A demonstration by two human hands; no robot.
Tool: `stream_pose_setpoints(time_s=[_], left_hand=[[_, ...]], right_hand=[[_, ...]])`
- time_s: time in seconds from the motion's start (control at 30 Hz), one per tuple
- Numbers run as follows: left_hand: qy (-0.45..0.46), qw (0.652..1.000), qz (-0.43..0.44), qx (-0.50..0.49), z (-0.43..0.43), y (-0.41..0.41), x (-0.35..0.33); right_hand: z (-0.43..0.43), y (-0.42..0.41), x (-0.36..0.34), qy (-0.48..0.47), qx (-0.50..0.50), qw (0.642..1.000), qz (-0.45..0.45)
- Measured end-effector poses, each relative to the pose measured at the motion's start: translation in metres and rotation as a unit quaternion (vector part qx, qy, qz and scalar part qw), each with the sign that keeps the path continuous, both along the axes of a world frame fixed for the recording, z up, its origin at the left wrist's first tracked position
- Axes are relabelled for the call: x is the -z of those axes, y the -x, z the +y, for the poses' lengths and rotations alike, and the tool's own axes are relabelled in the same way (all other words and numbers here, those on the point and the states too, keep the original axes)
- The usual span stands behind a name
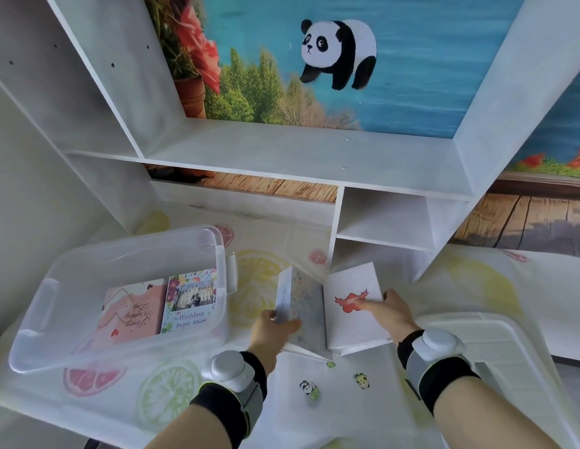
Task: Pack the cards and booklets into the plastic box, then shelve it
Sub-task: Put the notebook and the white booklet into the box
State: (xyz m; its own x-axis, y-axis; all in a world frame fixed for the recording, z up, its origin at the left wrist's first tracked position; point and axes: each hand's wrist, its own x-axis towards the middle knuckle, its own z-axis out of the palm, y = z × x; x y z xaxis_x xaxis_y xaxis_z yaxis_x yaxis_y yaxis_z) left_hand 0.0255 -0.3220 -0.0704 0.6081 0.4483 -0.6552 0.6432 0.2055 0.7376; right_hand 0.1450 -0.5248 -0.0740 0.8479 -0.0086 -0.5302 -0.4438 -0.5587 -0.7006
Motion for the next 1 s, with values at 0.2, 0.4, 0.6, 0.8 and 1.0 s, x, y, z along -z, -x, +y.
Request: stream_pose_setpoints(time_s=[0.2, 0.4, 0.6, 0.8, 1.0], left_hand=[[-0.07, 0.996, -0.058, 0.012, 0.007, 0.0, -0.03], [-0.122, 0.978, -0.164, 0.033, 0.031, 0.012, -0.082], [-0.059, 0.978, -0.2, -0.012, 0.103, 0.042, -0.121], [-0.022, 0.977, -0.192, -0.089, 0.204, 0.084, -0.133], [-0.023, 0.981, -0.142, -0.133, 0.282, 0.118, -0.117]], right_hand=[[0.013, 0.005, -0.036, -0.09, -0.029, 0.992, -0.082], [0.014, 0.016, -0.085, -0.222, -0.009, 0.971, -0.083], [0.054, 0.032, -0.099, -0.323, 0.013, 0.946, -0.015], [0.16, 0.062, -0.112, -0.339, -0.021, 0.94, -0.027], [0.249, 0.085, -0.111, -0.322, -0.088, 0.94, -0.068]])
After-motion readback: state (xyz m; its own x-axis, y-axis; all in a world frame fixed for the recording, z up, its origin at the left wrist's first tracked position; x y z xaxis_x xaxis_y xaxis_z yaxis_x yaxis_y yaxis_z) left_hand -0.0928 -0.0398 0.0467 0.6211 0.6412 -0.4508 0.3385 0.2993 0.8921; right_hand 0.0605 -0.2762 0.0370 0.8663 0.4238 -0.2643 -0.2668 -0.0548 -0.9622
